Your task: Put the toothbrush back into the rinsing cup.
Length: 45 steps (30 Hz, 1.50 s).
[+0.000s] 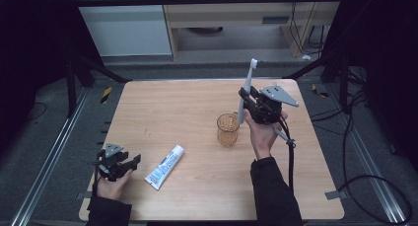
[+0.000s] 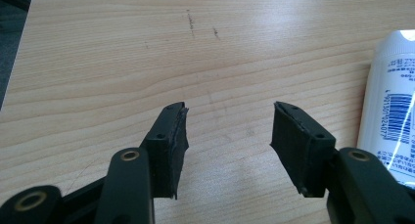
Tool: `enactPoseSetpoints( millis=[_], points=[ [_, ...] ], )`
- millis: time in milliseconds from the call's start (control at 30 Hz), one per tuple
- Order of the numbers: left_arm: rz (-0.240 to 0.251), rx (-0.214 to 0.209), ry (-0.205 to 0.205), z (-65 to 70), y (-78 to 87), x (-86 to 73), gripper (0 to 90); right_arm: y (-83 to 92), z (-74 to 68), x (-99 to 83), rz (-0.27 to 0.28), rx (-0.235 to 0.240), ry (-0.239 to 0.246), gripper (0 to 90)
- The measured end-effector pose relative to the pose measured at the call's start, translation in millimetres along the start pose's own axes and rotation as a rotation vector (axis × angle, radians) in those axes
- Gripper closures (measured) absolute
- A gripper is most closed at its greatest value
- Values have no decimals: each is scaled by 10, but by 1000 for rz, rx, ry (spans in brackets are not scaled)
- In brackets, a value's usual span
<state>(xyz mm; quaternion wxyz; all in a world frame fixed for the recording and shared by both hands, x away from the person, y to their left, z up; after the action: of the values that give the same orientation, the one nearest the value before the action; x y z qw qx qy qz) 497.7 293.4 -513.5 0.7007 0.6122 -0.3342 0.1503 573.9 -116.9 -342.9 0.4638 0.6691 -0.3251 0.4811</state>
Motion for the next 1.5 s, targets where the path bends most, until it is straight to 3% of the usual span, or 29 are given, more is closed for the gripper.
enactPoseSetpoints(
  millis=[533, 1500],
  points=[
    [-2, 1, -2, -3, 0, -1, 460, -150, -92, -138, -9, 12, 10, 678],
    [0, 0, -1, 1, -1, 0, 460, -427, -93, -681, -97, -10, 17, 677]
  ],
)
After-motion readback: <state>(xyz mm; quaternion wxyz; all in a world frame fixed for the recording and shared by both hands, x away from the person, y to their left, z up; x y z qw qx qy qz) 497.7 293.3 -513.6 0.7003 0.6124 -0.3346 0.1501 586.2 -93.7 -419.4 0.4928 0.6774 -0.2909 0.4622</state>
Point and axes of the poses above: each handheld gripper's, and its own axes: y roughly backward along the jaws, x roughly out of its top, z roughly to its right, the point moved 6 cm from there along -y, roughly forward along the jaws, and after that the axes turned 9 degrees about -z, right-handed, at the moved point
